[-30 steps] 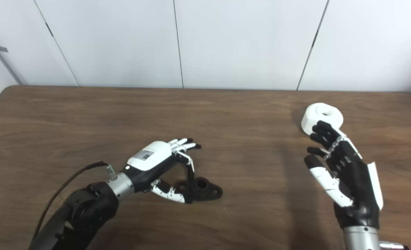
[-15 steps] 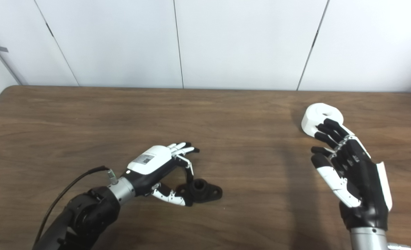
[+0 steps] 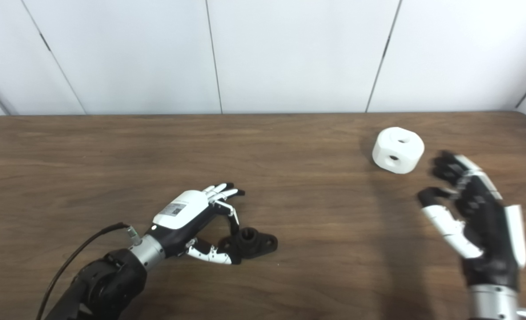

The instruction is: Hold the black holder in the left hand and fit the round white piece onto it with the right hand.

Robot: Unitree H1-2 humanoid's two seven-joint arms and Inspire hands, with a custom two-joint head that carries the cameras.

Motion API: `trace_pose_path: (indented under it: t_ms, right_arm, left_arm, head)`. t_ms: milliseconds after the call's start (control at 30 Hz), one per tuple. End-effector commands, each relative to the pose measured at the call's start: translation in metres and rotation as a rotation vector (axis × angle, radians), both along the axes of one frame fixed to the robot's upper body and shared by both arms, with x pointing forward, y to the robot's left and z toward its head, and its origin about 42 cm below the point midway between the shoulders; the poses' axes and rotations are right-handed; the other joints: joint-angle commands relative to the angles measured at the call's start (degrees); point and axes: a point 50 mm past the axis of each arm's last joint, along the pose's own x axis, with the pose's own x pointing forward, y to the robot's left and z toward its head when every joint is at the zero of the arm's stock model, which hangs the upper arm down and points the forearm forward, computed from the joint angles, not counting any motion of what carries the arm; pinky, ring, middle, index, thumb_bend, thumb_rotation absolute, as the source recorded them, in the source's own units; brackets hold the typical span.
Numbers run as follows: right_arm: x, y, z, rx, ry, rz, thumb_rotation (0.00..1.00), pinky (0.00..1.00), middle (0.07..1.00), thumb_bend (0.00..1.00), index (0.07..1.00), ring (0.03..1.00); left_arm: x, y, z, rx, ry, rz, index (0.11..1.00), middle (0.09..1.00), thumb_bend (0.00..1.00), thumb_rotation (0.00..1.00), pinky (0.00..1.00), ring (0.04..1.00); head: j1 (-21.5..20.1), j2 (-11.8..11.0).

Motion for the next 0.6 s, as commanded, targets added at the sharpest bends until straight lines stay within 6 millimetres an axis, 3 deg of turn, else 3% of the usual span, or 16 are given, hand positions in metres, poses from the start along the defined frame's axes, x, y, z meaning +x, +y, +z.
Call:
trace_pose_path:
  t_ms: [0, 167, 267, 367, 567]
  right_arm:
    - [0.009, -0.012, 0.032, -0.131, -0.041, -0.026, 0.57, 0.63, 0.871, 0.51, 0.872, 0.828]
    - [0.032, -0.038, 0.056, -0.321, 0.018, -0.123, 0.53, 0.7, 0.917, 0.59, 0.895, 0.871]
    - [0.047, -0.053, 0.066, -0.454, 0.052, -0.211, 0.6, 0.65, 0.921, 0.78, 0.891, 0.876]
    - [0.061, -0.064, 0.079, -0.534, 0.073, -0.242, 0.6, 0.66, 0.959, 0.85, 0.898, 0.92]
    - [0.085, -0.079, 0.093, -0.614, 0.132, -0.254, 0.57, 0.45, 0.966, 0.95, 0.874, 0.888]
  left_arm:
    - [0.001, -0.003, -0.006, 0.02, -0.018, -0.025, 0.482, 0.933, 0.52, 0.05, 1.0, 1.0]
    - [0.003, 0.002, -0.014, 0.014, -0.014, -0.026, 0.482, 0.929, 0.52, 0.05, 1.0, 1.0]
    - [0.005, 0.005, -0.015, 0.023, 0.004, -0.016, 0.482, 0.943, 0.52, 0.05, 1.0, 1.0]
    - [0.005, 0.007, -0.018, 0.02, -0.008, -0.022, 0.482, 0.941, 0.52, 0.05, 1.0, 1.0]
    - [0.005, 0.011, -0.018, 0.035, -0.016, -0.024, 0.482, 0.939, 0.51, 0.05, 1.0, 1.0]
  head:
    - [-0.8, -0.6]
    - [-2.2, -3.6]
    - [-3.1, -4.8]
    - [-3.9, -5.6]
    - [-4.7, -6.1]
